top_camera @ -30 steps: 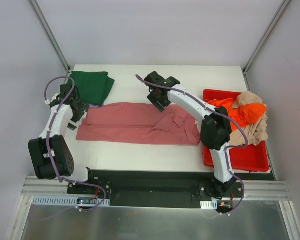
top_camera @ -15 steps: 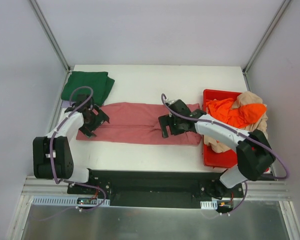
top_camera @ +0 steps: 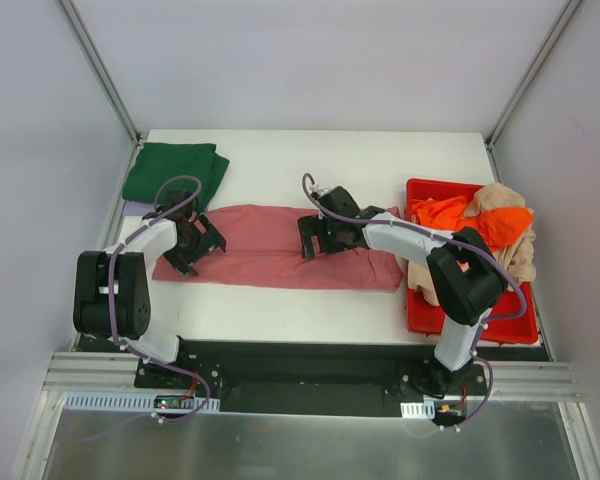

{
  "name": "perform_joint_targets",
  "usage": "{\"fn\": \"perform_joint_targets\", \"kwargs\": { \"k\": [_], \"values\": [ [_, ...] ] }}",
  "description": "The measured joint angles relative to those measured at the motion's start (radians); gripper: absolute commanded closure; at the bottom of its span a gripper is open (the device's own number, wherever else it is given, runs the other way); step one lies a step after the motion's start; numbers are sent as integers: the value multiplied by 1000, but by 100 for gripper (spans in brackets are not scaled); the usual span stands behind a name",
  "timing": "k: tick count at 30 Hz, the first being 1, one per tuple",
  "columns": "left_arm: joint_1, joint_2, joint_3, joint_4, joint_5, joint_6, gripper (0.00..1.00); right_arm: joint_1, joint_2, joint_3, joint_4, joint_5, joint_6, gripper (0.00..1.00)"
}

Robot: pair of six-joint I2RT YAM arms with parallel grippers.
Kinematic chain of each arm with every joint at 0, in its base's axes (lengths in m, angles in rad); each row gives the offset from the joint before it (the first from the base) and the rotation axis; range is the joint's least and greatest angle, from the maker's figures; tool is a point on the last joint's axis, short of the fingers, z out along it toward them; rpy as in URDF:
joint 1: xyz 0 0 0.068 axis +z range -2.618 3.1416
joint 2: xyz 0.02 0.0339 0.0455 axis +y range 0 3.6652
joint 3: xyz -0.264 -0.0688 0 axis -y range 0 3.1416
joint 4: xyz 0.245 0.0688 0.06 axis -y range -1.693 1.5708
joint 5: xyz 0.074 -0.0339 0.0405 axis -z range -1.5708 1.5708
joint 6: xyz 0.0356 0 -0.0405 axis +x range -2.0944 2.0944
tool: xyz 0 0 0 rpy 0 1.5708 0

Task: Fold and stack the t-shirts
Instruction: Fold the other side of the tshirt into a rectangle

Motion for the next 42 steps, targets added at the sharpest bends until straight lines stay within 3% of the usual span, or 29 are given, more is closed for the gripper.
{"fn": "perform_joint_targets", "kwargs": {
  "k": [7,14,19,25,31,35,39,42],
  "values": [
    [5,-1,-4,5,-2,2,1,-25,76,85,90,-25,4,4],
    [5,-51,-42,11,-14,13,1,-43,208,283,163,-70,8,4],
    [5,-75,-46,5,-27,27,1,-45,113,230,133,-65,-73,1],
    [5,-76,-54,5,-19,36,1,-42,-95,47,-36,-28,-258,5],
    [5,-76,-74,5,-1,38,1,3,-117,-44,-157,19,-414,23],
    [5,-76,-75,7,-1,42,1,35,-23,48,-201,48,-456,30],
    [5,-79,-79,10,-2,42,1,47,49,122,-206,101,-469,43],
    [5,-80,-79,11,-2,42,1,48,71,140,-217,148,-468,45]
  ]
}}
